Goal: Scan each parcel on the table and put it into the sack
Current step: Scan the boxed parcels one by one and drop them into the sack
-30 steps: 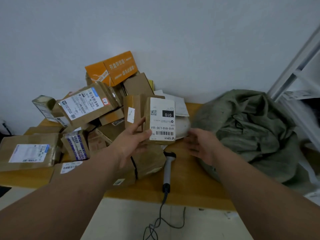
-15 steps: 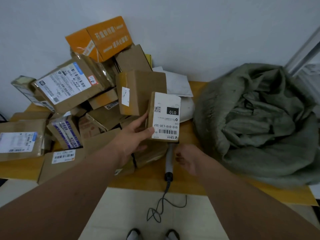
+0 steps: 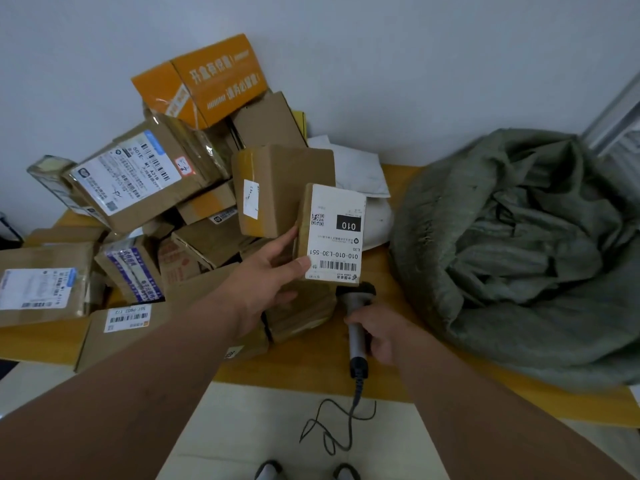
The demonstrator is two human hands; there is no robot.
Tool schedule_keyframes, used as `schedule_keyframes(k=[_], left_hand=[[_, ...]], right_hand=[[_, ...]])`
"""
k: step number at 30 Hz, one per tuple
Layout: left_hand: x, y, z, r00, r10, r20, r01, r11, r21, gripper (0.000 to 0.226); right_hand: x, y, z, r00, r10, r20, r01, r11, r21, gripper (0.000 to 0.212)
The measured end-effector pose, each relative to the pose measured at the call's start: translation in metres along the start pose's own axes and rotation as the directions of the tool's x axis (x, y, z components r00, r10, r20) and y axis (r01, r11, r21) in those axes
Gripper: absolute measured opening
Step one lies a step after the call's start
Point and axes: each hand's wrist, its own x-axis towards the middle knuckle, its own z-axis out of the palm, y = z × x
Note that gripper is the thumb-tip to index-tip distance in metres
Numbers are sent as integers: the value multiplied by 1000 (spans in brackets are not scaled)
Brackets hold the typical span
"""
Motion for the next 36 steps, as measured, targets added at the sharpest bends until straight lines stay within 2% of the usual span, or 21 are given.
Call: schedule_keyframes(k=[4,7,10,14,19,23,36], left_hand=[[-5,13,3,1000,27,3,-27,1000,9,62],[-9,29,9,996,82,-38,-81,997,12,62],[-14,48,12,985,150,-80,-148,989,27,66],[-20,73,10,970,202,-133,-202,979,12,67],[-24,94,5,964,218,-152,-225,974,-35,71],[-28,102,3,959,232,-163,-239,971,-22,71],[-26,99,-3,953,237,-188,-245,969,-18,74]], right_hand=[[-31,-17,-20,998,-63,-14,64,993,100,28],[-54,-32,-29,988,-142,-67,153,969,195,22],[-77,-45,-36,965,-239,-107,259,927,270,28],[-108,-59,-46,892,-428,-144,451,863,227,31],[-149,-66,-46,785,-612,-98,619,770,155,19],[-172,-71,-37,756,-652,-47,654,752,88,19],[-185,-76,-39,761,-649,9,648,761,25,17]])
